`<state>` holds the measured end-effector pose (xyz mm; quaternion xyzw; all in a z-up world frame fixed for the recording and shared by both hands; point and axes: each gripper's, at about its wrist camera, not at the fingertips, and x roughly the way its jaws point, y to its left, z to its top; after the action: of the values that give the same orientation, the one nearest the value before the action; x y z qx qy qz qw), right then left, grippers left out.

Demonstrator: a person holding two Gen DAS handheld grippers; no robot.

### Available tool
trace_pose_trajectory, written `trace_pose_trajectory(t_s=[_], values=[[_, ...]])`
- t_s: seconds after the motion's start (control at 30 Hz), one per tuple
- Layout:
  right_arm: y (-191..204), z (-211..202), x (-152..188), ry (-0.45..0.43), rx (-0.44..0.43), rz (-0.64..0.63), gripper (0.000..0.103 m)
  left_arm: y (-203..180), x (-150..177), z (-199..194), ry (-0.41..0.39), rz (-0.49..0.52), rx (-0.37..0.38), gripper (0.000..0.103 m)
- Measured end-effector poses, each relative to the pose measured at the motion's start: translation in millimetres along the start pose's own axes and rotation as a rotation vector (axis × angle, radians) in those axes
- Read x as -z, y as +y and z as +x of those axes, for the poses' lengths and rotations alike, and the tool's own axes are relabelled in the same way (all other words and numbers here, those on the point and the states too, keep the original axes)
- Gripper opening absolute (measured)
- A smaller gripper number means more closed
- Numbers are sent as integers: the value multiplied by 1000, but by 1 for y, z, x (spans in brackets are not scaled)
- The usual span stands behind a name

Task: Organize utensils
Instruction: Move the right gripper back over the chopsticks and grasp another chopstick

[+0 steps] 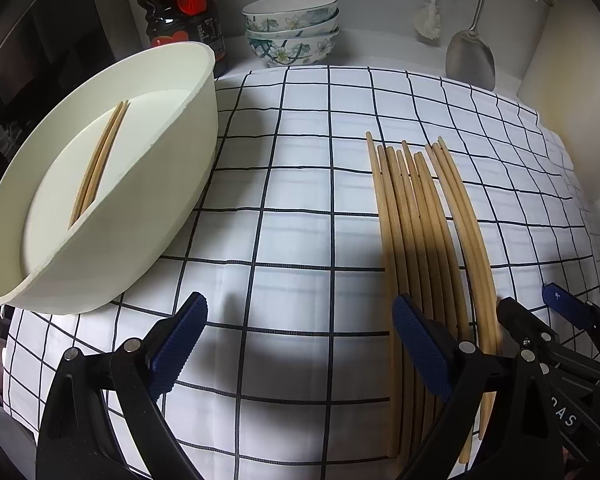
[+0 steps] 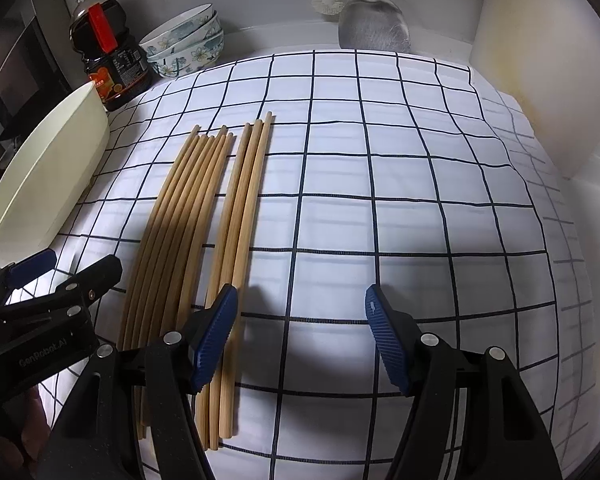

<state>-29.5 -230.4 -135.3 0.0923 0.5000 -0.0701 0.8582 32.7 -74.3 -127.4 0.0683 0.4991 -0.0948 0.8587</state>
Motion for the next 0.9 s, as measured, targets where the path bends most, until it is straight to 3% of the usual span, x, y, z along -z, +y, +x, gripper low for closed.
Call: trace_pose_trajectory(t_s=[0.57, 0.9], values=[[12, 1, 7, -1, 48, -92, 64, -2, 2, 1, 0, 3, 1, 92], [-5, 2, 3, -18, 68, -67, 63, -7, 2, 6, 11, 25, -9, 92]])
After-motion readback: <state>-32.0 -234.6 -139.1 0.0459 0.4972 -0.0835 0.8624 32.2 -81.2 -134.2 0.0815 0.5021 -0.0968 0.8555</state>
